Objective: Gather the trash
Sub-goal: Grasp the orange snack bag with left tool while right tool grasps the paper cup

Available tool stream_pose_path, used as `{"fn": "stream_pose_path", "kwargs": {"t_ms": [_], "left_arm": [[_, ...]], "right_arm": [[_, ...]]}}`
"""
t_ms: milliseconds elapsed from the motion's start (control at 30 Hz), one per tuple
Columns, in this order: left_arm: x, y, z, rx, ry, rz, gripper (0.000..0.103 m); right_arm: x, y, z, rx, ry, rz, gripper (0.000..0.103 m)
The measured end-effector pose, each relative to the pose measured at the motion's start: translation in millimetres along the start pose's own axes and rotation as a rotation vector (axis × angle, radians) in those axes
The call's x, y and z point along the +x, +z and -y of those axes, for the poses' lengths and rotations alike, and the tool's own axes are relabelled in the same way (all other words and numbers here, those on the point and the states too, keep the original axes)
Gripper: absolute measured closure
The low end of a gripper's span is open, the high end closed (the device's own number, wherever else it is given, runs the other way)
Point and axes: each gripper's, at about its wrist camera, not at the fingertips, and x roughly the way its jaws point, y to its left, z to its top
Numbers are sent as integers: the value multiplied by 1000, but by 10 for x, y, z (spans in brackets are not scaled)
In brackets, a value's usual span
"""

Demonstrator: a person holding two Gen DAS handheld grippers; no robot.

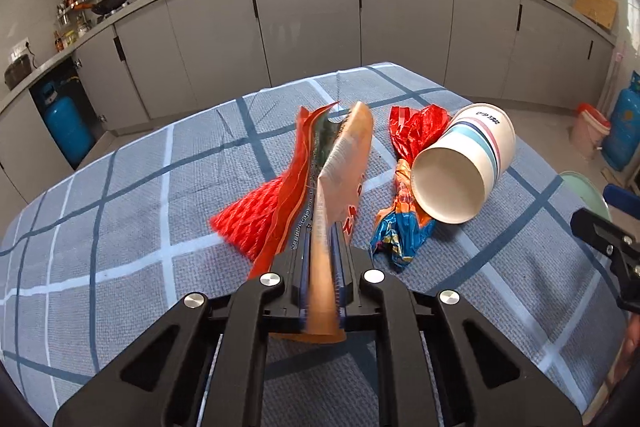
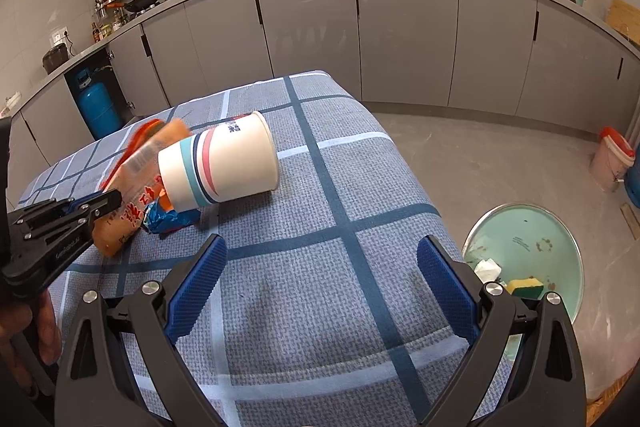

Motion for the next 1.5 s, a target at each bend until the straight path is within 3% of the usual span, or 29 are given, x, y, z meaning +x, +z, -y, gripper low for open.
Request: {"fn": "stream_pose_path", "kwargs": {"t_ms": [200, 300, 567, 833, 1033, 1200, 1500], "left_arm": [[-385, 86, -112, -44, 6, 90, 95], [-480, 130, -240, -65, 45, 116, 95], [-304, 45, -528, -104, 109, 54, 95], [-252, 26, -614, -116, 112, 40, 95], [-273, 48, -544, -106, 120, 52, 95], [-297, 63, -506, -99, 113, 52, 95], [-312, 77, -508, -98, 104, 54, 95]], "right_arm": [[15, 137, -102, -30, 28, 28, 5], [57, 263, -220, -71, 72, 46, 5], [445, 449, -504, -232, 150, 5, 5], [551, 456, -424, -220, 217, -24, 5], [594, 364, -498, -208, 159, -28, 5], [628, 338, -707, -325, 68, -13, 5], [830, 421, -723, -321, 71, -61, 6]]}}
